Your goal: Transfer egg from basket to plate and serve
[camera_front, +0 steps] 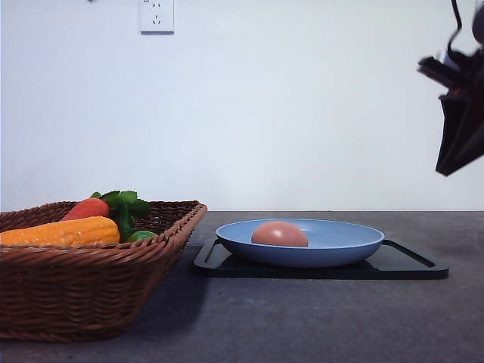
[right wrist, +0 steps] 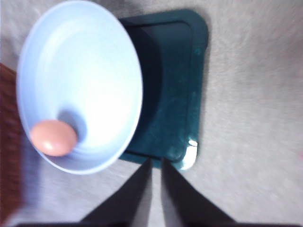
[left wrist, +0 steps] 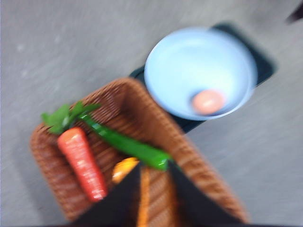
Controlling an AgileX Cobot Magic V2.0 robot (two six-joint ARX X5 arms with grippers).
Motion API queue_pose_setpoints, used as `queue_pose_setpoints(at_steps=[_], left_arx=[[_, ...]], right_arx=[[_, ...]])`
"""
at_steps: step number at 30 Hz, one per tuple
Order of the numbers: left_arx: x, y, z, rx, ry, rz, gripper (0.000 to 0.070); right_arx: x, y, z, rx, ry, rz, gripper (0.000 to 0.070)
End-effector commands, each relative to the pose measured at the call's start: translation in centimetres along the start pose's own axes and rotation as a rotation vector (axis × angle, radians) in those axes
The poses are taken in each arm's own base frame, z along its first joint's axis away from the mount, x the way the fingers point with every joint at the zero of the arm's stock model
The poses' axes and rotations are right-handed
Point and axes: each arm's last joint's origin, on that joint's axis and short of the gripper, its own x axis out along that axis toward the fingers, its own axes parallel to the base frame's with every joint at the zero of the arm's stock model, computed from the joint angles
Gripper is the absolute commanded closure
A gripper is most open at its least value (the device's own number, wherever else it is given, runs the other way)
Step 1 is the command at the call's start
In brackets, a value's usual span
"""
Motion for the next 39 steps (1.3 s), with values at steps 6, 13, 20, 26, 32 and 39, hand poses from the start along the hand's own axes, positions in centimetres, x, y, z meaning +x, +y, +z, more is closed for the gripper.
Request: queue_pose_setpoints(at_steps=[6,13,20,26,32,39], left_arx=[[2.2,3.1,-0.2,-0.059,0.033,0.127,0.07],[2.8,5.0,-2.8,-0.185,-0.061,0.198,0.07],[3.1,4.4,-7.6,-0.244,-0.253,0.198,0.07],[2.0,3.7,-11.4,-0.286,-0.384,0.191,0.07],[0.8,3.5,-12.2,-0.317,-0.404,0.185,0.07],[0.7,3.6,-12.0,-0.317,-0.431,0.185,0.07]], right_arx=[[-1.7,4.3,-4.5,-0.217,-0.1,-0.176,0.07],[-2.8,6.2,-9.8,-0.396,-0.369,-0.203,0.07],[-2.7,5.6,-13.7,-0.461,-0.617,-0.154,0.07],[-2.4,4.8,-15.3,-0.478,-0.783,-0.098,0.07],[-3.1,5.1,-15.2,-0.479,-0.856,-0.075,0.07],[-3.6,5.4,-15.0,-0.481,-0.91,-0.055,0.07]])
